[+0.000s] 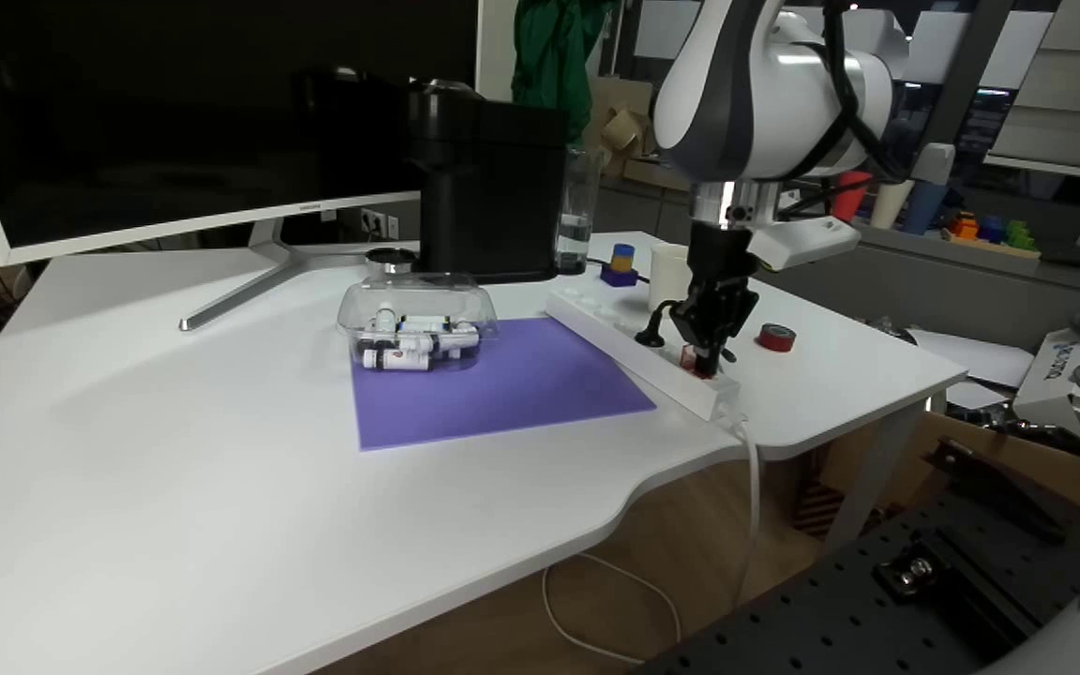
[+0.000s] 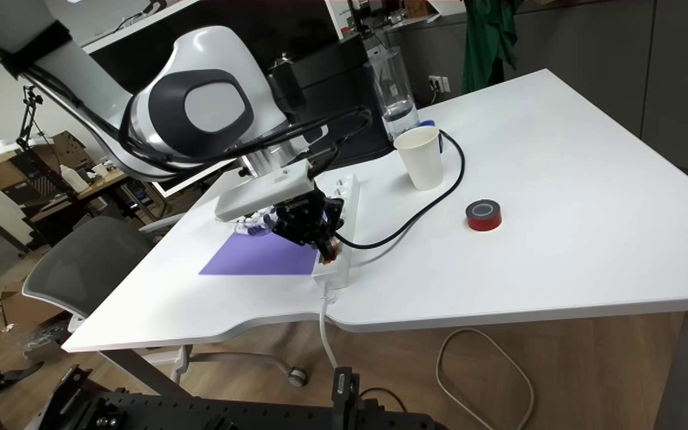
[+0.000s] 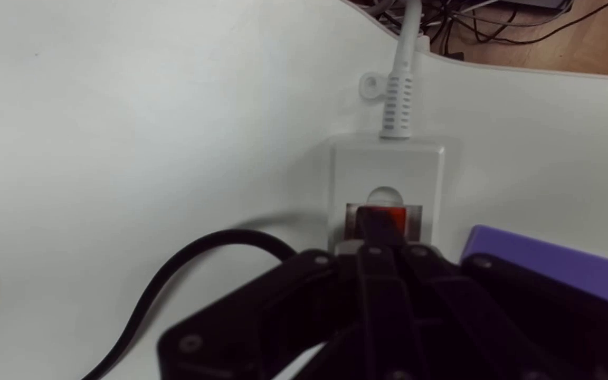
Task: Turn on the extension cable
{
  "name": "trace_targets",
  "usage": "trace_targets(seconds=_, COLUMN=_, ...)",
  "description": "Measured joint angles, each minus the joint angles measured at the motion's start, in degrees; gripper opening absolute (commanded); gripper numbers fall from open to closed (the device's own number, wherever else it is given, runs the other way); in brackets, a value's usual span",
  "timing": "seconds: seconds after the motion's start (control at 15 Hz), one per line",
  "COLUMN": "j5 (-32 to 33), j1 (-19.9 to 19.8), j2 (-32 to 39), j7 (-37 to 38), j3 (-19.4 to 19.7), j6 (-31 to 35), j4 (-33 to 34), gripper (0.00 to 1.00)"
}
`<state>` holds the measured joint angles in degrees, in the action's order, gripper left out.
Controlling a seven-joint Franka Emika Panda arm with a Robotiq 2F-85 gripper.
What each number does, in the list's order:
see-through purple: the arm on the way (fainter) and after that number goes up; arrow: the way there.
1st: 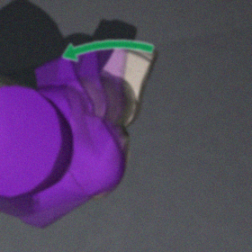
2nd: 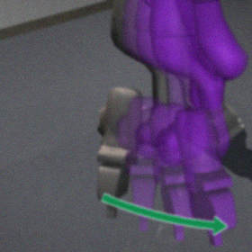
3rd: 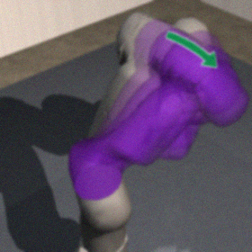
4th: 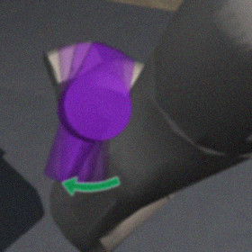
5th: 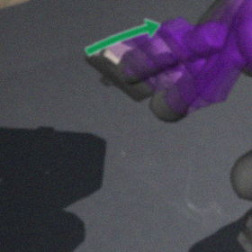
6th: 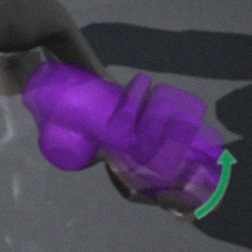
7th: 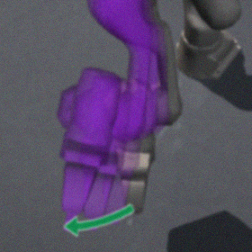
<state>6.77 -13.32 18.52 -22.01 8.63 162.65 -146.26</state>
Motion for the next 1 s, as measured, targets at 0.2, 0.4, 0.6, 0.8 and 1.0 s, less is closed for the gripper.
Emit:
trace_targets(seconds=0.2, j5=-0.2, j1=-0.7, j2=0.1, j7=0.0, j3=-0.6, j6=0.7, j4=0.0, gripper=0.0)
trace_targets(seconds=0.4, j5=-0.5, j1=-1.4, j2=0.2, j7=0.0, j3=-1.2, j6=0.7, j4=0.1, gripper=0.0)
trace_targets(seconds=0.6, j5=-1.3, j1=-2.0, j2=0.8, j7=-0.1, j3=-1.6, j6=-0.2, j4=0.9, gripper=0.0)
trace_targets(seconds=0.8, j5=-1.4, j1=-2.2, j2=1.3, j7=-0.1, j3=-1.6, j6=-2.9, j4=2.6, gripper=0.0)
trace_targets(seconds=1.0, j5=-2.5, j1=-2.6, j2=1.8, j7=-0.4, j3=-2.0, j6=-5.5, j4=4.0, gripper=0.0)
